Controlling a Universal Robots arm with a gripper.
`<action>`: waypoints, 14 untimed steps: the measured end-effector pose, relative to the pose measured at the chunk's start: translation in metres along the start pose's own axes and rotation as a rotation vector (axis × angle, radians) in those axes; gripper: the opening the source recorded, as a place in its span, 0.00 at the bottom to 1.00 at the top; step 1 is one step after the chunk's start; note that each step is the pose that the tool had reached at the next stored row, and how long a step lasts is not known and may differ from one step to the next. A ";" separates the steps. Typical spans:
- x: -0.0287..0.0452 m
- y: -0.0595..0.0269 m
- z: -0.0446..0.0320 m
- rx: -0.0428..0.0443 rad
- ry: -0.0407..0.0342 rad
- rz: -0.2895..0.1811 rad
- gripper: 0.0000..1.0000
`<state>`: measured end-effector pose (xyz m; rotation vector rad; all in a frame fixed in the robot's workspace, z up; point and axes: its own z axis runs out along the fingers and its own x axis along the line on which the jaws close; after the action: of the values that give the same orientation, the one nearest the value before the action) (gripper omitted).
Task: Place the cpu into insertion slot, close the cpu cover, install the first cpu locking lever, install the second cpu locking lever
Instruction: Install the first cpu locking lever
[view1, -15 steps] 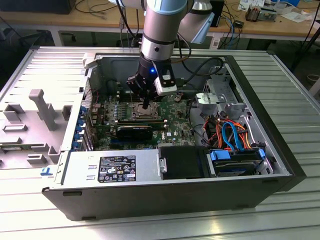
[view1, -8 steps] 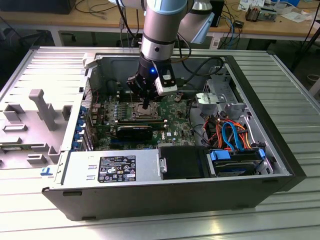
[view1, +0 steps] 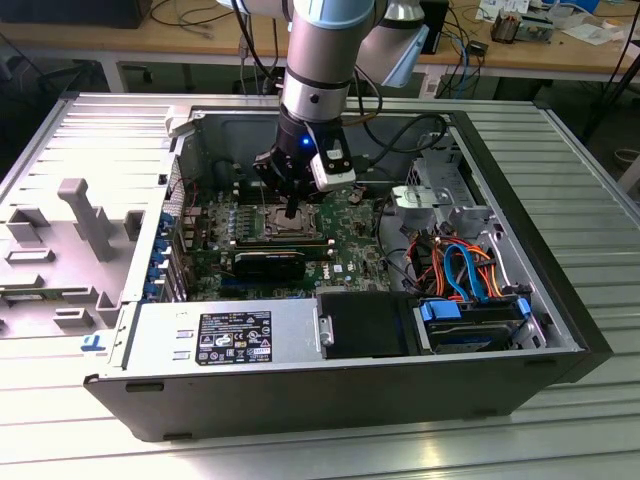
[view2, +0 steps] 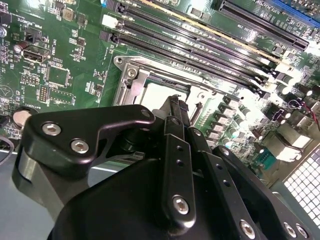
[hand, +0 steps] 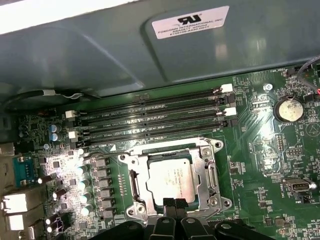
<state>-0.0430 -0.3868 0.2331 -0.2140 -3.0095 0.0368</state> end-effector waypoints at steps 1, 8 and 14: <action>0.0000 0.0000 0.0000 0.0003 -0.0001 -0.002 0.11; 0.0000 0.0000 0.0000 0.0020 -0.0006 -0.016 0.11; 0.0000 0.0000 0.0000 0.0037 -0.0010 -0.030 0.11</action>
<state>-0.0429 -0.3868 0.2331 -0.1689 -3.0127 0.0396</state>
